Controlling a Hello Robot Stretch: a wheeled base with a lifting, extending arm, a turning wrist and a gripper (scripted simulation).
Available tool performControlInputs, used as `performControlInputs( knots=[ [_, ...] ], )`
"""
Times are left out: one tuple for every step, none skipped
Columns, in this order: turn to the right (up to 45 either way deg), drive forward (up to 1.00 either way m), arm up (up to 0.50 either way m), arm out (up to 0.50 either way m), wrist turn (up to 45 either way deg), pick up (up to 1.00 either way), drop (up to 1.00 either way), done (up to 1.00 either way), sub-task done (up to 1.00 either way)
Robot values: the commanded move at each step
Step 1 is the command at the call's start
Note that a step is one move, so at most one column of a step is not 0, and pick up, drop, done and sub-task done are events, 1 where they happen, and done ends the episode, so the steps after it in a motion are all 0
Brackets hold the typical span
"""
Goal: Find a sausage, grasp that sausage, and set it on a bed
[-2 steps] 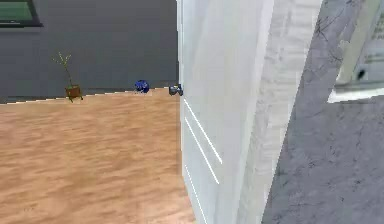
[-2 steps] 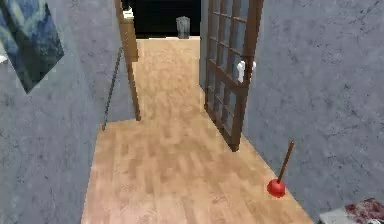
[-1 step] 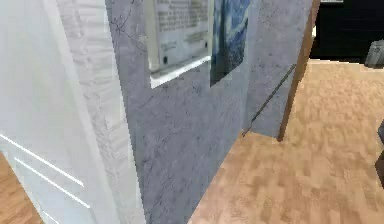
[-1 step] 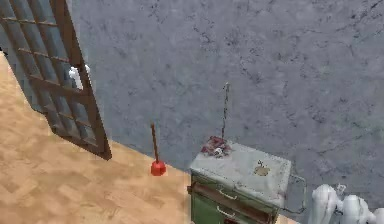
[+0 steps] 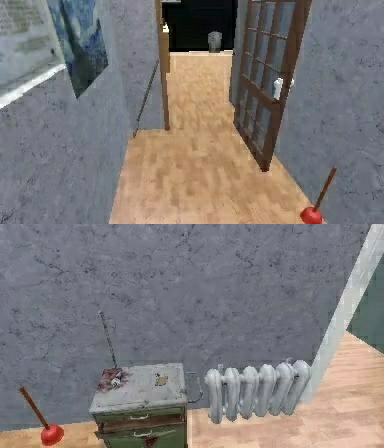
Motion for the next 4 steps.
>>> performControlInputs(
  knots=[
    [0.0,1.00,0.00,0.00,0.0,0.00,0.00,0.00,0.00],
    [0.0,0.95,0.00,0.00,0.0,0.00,0.00,0.00,0.00],
    [0.0,1.00,0.00,0.00,0.0,0.00,0.00,0.00,0.00],
    [0.0,1.00,0.00,0.00,0.0,0.00,0.00,0.00,0.00]
  ],
)
